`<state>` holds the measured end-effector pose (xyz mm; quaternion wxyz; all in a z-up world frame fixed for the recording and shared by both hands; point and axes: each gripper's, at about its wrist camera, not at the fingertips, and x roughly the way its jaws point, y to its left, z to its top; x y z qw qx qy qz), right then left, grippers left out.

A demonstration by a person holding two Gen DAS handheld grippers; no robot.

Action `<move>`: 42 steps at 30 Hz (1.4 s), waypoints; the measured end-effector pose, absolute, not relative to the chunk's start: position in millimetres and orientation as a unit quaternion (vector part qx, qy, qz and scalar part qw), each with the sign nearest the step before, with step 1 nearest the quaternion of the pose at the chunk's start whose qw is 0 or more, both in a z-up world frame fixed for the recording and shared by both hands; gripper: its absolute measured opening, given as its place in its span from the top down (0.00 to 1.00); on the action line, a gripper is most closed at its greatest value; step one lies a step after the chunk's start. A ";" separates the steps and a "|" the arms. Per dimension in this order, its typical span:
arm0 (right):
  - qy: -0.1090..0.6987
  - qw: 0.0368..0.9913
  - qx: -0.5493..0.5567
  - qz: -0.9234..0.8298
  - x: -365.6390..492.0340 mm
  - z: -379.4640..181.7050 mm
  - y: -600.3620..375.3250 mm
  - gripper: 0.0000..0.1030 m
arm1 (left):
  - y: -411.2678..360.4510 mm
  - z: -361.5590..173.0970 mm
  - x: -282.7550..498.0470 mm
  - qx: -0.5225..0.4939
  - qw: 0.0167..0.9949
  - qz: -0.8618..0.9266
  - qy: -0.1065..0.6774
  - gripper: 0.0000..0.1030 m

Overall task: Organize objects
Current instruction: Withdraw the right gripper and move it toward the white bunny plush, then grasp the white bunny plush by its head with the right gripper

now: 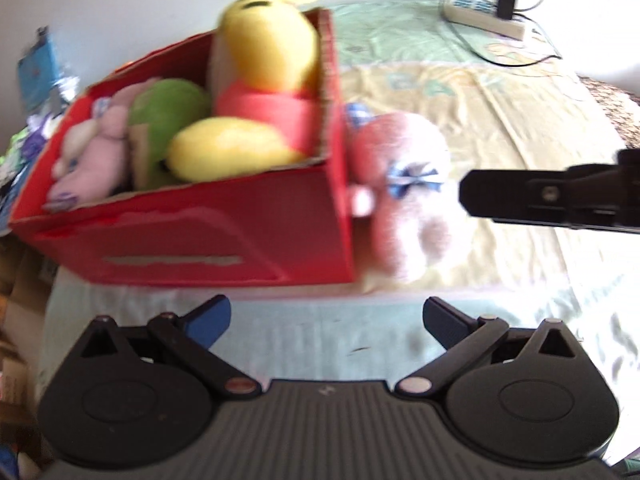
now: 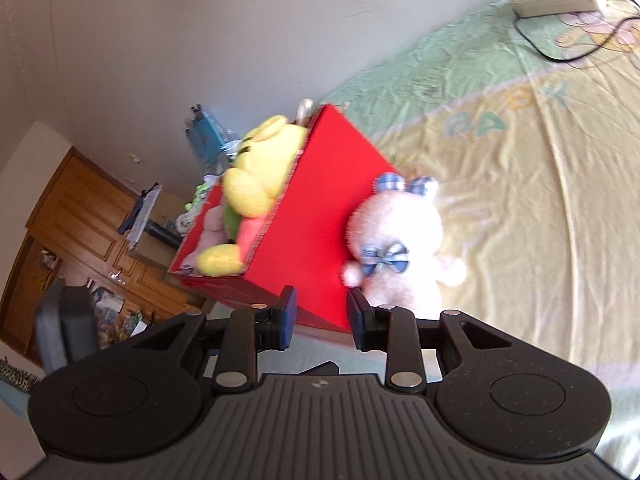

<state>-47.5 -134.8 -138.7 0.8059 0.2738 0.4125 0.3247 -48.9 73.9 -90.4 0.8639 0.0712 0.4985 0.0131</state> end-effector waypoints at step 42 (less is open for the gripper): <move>0.473 0.773 0.328 0.267 -50.4 -199.2 -184.4 0.68 | 43.6 -116.0 -38.6 0.025 0.862 -0.180 0.473 0.06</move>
